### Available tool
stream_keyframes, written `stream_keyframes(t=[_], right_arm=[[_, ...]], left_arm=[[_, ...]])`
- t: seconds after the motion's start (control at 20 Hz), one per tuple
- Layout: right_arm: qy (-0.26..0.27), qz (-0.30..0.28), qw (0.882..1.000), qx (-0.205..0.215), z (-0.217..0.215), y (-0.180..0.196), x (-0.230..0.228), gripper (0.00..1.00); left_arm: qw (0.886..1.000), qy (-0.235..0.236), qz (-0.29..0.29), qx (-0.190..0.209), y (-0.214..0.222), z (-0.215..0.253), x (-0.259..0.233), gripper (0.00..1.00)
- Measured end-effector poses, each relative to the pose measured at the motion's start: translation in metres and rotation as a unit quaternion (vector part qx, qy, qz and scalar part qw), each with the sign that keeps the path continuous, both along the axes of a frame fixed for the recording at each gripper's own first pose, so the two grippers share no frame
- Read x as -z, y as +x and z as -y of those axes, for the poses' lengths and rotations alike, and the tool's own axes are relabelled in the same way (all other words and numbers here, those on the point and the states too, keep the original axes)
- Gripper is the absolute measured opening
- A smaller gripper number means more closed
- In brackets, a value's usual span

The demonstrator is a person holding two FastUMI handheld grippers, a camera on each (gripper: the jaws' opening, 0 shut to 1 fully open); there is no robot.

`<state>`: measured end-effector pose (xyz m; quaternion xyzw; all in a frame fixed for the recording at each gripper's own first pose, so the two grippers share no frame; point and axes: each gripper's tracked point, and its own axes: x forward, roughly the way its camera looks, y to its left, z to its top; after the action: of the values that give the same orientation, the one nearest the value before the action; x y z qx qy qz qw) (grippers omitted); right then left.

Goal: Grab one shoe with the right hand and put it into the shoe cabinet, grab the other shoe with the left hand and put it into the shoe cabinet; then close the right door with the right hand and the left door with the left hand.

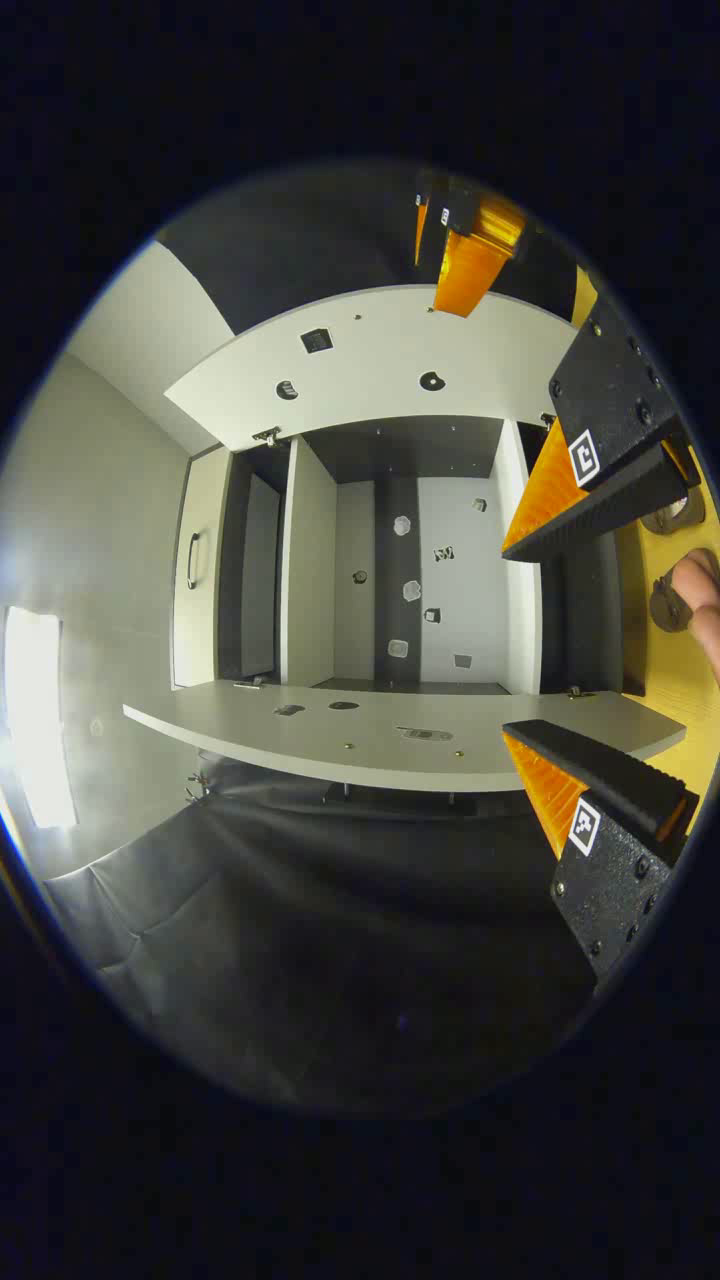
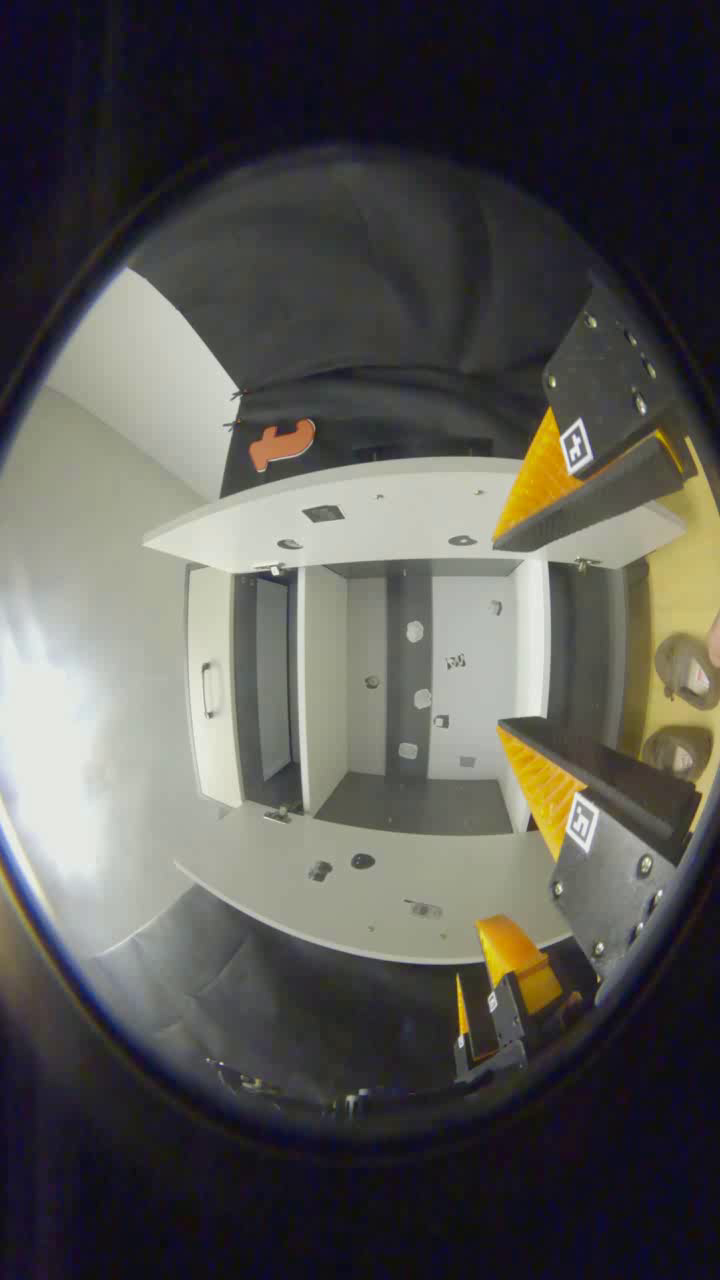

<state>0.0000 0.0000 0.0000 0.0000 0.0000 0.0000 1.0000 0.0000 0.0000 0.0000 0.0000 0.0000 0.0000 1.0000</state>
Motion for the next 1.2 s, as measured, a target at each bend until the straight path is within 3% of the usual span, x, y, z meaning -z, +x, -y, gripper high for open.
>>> stream_keyframes(t=[0.05,0.1,0.4,0.8,0.95,1.0,1.2], right_arm=[[-0.001,-0.001,1.0,-0.001,-0.004,0.0,0.003,0.96],[0.0,-0.003,1.0,-0.003,-0.009,0.001,0.006,1.0],[-0.015,-0.009,1.0,-0.009,-0.019,0.015,0.028,0.99],[0.011,-0.024,1.0,-0.011,-0.015,0.039,0.065,1.0],[-0.001,-0.05,0.999,-0.014,-0.018,0.048,0.1,0.96],[-0.001,-0.061,0.998,-0.015,-0.019,0.051,0.115,1.0],[-0.002,-0.131,0.991,-0.024,-0.029,0.058,0.195,1.0]], left_arm=[[1.0,0.0,-0.002,0.002,0.002,-0.001,0.002,0.97],[1.0,0.0,-0.003,0.004,0.004,0.001,0.002,0.97],[1.0,-0.008,0.005,0.011,0.016,0.013,-0.001,0.95],[1.0,-0.009,0.011,0.009,0.049,0.024,0.009,0.94],[1.0,-0.012,0.008,0.016,0.065,0.031,0.018,0.97],[1.0,-0.012,0.005,0.017,0.07,0.032,0.023,0.97],[1.0,-0.003,-0.018,0.022,0.095,0.038,0.046,0.95]])
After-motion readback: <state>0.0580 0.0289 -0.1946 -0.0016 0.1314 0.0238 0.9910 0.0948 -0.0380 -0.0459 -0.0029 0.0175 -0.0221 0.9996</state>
